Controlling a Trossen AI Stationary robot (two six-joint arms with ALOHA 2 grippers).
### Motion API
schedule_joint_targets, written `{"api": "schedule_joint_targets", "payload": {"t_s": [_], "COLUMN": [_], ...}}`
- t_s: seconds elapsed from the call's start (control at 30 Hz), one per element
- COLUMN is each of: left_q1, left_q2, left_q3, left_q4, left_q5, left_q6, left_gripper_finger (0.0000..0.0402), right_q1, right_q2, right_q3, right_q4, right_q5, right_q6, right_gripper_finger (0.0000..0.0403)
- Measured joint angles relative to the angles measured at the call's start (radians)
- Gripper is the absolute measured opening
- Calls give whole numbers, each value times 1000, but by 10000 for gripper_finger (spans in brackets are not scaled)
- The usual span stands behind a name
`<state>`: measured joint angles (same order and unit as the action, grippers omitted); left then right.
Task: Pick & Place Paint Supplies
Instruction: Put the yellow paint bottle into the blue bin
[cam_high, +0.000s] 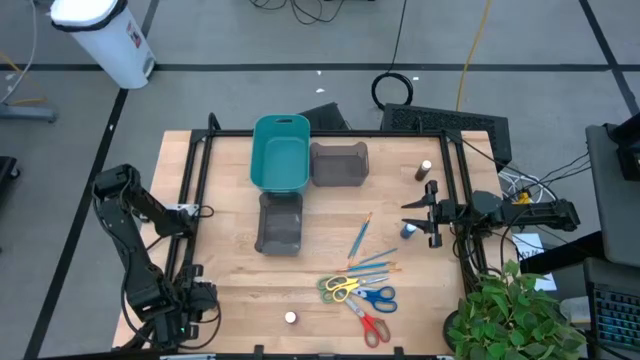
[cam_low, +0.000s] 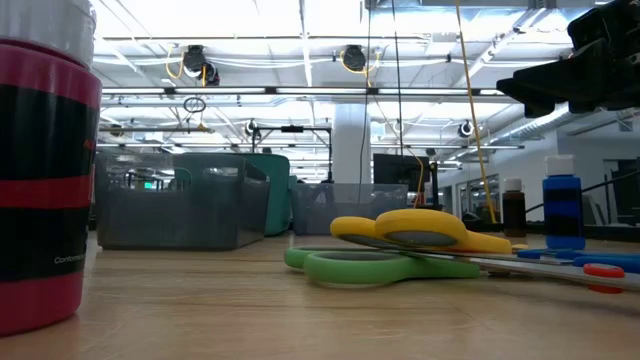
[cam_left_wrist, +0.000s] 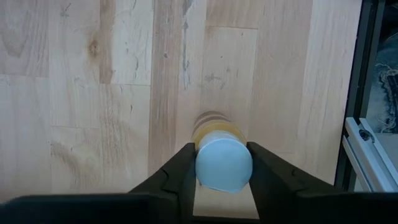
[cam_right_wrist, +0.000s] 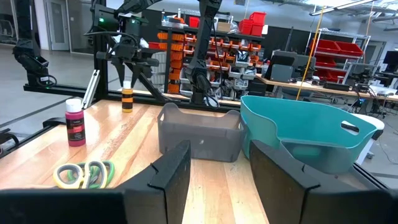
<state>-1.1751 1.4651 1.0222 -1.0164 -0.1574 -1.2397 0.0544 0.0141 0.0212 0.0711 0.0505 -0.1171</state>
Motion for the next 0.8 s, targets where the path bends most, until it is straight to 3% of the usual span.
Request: {"api": "schedule_joint_targets", "payload": {"t_s": [0.43, 0.8], "left_q1": [106, 263], "left_q2": [-67, -177], "left_q3": [0, 0], "left_q4": [15, 23], "left_q5": [3, -12], "left_q6": [-159, -95], "left_gripper_finger": [132, 123], "right_q1": [0, 0], "right_q2": [0, 0], "right_q3": [0, 0], "right_q4": [0, 0], "right_q5": [0, 0], "right_q6": [0, 0], "right_gripper_finger": [155, 155]}}
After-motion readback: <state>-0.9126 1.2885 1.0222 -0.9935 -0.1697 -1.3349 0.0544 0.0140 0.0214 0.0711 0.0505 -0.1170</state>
